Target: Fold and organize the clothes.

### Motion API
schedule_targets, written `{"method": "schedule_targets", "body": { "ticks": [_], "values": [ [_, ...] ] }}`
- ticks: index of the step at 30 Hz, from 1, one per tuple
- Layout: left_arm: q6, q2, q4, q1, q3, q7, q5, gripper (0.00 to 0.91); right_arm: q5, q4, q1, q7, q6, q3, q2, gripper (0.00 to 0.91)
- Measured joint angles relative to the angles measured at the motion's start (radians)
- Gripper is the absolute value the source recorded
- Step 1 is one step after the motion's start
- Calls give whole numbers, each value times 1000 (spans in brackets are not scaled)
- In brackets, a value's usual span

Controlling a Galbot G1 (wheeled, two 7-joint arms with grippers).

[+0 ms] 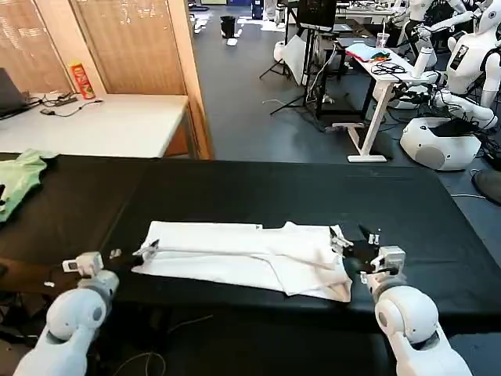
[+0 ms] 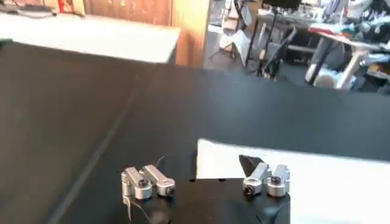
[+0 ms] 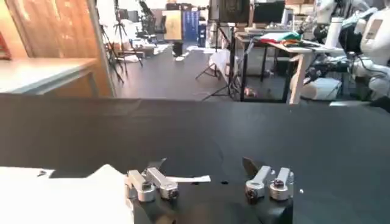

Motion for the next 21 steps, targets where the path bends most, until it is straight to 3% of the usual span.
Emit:
{"method": "schedule_targets", "body": {
  "ticks": [5,7,8,9,20,21],
  "values": [
    [-15,-19,1,17,-1,8,43,556,-2,14,-14,0,5,11,-2,878],
    [-16,-24,4,19,-2,8,56,429,-4,18,-16,0,7,12,-1,878],
    [-16,-26,6,19,-1,8,59,273,-5,20,-17,-1,8,11,0,878],
    [-16,-28,8,19,-1,9,62,195,-8,22,-18,-2,10,11,1,878],
    [-7,-35,-3,18,5,31,108,137,-56,22,-22,-25,28,11,7,878],
    [-5,-35,-3,16,5,33,114,29,-57,22,-21,-26,28,10,8,878]
  ]
}}
